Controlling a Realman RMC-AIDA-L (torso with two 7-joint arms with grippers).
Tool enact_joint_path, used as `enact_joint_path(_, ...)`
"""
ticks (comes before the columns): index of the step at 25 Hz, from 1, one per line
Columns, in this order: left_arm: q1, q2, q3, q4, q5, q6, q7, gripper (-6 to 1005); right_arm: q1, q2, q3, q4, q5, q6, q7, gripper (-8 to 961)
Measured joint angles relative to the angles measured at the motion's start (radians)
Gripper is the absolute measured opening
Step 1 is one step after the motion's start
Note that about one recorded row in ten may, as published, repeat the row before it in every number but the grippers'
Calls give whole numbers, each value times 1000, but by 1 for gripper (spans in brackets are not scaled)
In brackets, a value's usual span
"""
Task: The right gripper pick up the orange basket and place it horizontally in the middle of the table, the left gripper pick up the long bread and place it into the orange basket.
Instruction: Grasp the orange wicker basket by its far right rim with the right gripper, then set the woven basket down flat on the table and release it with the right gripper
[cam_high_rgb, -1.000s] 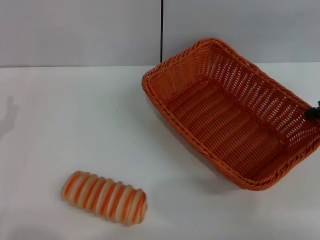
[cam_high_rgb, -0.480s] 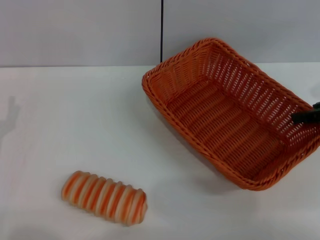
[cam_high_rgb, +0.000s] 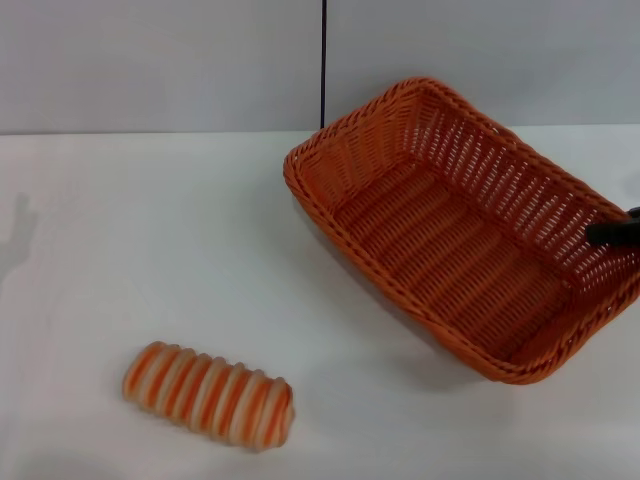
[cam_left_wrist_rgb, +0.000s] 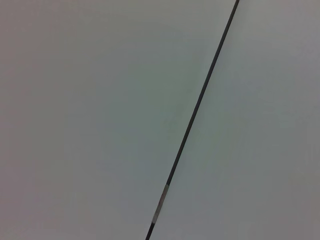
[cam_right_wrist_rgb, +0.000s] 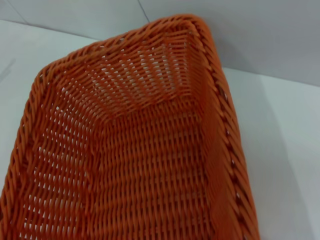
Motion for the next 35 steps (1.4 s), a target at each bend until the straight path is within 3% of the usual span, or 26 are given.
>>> enact_joint_path(9,-2,0,0,0,-3,0,0,850,-27,4,79,-22,50,27,-178,181)
enact_joint_path(15,-4,0,0,0,-4,6,-1,849,-73,-2,158,-77,173,45,-278,188)
enact_joint_path(23,-5,0,0,0,-3,9,-1,848,-116,-46,182,-134,369,110,-318,197)
enact_joint_path(27,-5,0,0,-6,1,9,-2,848,-104,-62,176,-145,378,144,-320,202)
enact_joint_path(31,-3,0,3,-12,2,9,-2,848,-71,-102,145,-152,371,203,-327,207)
enact_joint_path(32,-1,0,6,-13,3,9,-2,848,-71,-102,145,-152,371,203,-327,208)
enact_joint_path(34,3,0,11,-14,4,11,-2,847,-52,-128,99,-153,370,231,-331,210)
enact_joint_path(35,4,0,11,-15,4,11,-2,847,-52,-128,99,-153,370,231,-331,211)
